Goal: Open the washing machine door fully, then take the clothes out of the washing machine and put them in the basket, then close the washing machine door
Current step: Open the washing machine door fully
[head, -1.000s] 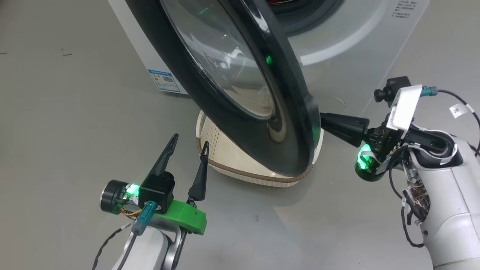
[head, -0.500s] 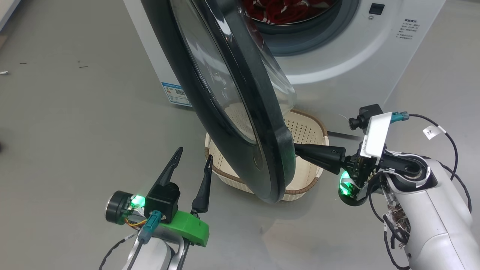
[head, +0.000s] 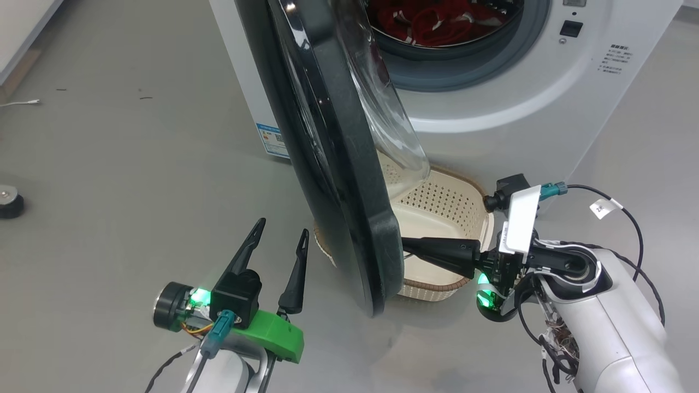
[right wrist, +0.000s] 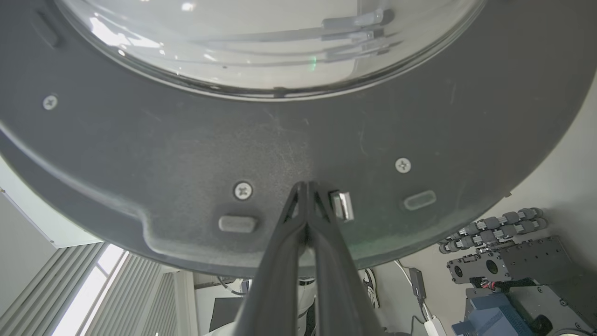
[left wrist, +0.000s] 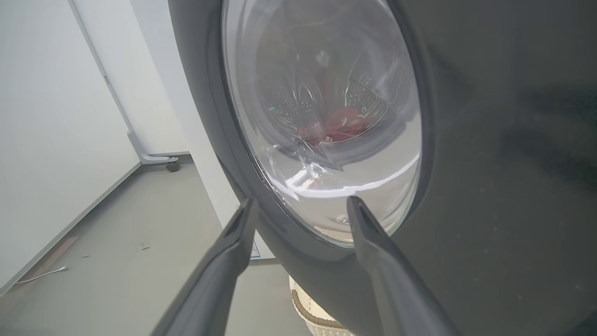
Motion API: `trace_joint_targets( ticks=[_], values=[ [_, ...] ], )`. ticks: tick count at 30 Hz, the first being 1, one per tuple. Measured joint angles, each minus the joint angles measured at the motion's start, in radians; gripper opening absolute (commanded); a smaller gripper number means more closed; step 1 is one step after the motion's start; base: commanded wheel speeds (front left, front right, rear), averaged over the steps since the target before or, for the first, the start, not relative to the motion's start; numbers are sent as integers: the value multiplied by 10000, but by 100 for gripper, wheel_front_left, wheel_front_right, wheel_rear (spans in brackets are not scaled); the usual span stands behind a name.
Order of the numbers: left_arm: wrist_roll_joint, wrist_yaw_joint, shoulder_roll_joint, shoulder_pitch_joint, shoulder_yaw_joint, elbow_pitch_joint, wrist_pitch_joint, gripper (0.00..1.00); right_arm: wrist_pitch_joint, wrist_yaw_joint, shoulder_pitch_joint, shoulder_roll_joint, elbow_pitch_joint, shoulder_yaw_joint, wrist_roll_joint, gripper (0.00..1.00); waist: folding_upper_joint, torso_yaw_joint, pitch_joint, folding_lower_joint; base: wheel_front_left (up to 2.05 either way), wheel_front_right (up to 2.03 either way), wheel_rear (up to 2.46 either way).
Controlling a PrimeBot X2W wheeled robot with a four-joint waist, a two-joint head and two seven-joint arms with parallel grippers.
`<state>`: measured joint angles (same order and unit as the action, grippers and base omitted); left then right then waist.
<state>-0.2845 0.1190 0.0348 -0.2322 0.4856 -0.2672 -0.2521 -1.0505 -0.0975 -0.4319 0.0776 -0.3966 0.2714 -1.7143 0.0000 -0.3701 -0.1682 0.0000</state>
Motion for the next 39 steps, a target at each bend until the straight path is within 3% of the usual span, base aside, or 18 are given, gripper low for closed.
trace_joint_targets(
  ticks=[17,28,39],
  values=[
    [0,0,21,115,8,35,0,100,454,-65,364,-100,174,-155,-119,0,0,-147,-2,0,0,0,0],
    [50,0,31,132,-267,54,0,100,1214,-153,1002,-75,713,-1379,-570,0,0,-8,49,0,0,0,0],
    [107,0,31,285,-355,-46,0,100,2343,-238,2612,184,1513,-2899,-779,0,0,263,245,0,0,0,0]
  ],
)
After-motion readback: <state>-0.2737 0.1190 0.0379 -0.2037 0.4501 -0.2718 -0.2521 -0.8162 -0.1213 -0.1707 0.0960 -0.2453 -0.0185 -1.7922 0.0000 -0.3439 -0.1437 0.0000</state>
